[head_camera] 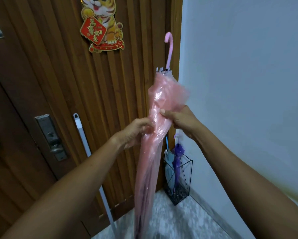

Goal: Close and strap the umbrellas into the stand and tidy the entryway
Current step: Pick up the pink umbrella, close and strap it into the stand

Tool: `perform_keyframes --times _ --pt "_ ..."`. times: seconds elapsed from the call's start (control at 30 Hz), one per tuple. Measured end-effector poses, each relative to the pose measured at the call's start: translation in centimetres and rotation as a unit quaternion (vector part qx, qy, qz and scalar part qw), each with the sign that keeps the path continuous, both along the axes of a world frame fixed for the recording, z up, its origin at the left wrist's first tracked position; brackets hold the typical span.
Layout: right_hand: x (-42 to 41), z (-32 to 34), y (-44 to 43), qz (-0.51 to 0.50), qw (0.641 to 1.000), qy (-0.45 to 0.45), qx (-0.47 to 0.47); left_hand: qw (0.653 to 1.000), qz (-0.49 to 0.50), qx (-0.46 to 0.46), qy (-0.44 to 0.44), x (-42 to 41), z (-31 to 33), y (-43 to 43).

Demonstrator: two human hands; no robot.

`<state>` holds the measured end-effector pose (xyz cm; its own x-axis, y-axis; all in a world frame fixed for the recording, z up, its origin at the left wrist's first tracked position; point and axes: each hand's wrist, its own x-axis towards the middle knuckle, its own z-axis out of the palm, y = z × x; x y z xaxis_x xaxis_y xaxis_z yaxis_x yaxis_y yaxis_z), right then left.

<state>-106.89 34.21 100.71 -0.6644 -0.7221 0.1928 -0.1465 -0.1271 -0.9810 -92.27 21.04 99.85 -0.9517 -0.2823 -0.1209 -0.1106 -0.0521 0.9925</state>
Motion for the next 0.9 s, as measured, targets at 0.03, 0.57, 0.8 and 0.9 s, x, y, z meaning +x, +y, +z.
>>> perform_keyframes --times 0.03,0.57,0.8,0.9 --pt "0.1 -0.1 -0.1 -0.025 0.999 0.034 0.01 1.0 0.011 -0.027 0.003 -0.1 -0.1 0.4" --pt "1.6 4.3 1.6 -0.028 0.979 0.176 0.102 0.969 0.225 -0.094 0.042 -1.1 -0.7 1.0" --pt "1.3 3.3 2.0 0.015 0.992 0.109 0.063 0.99 -0.017 0.108 0.086 -0.5 0.8 1.5" --pt "1.2 2.5 1.9 0.121 0.992 0.028 0.026 0.976 -0.125 0.166 0.069 0.0 1.3 2.3"
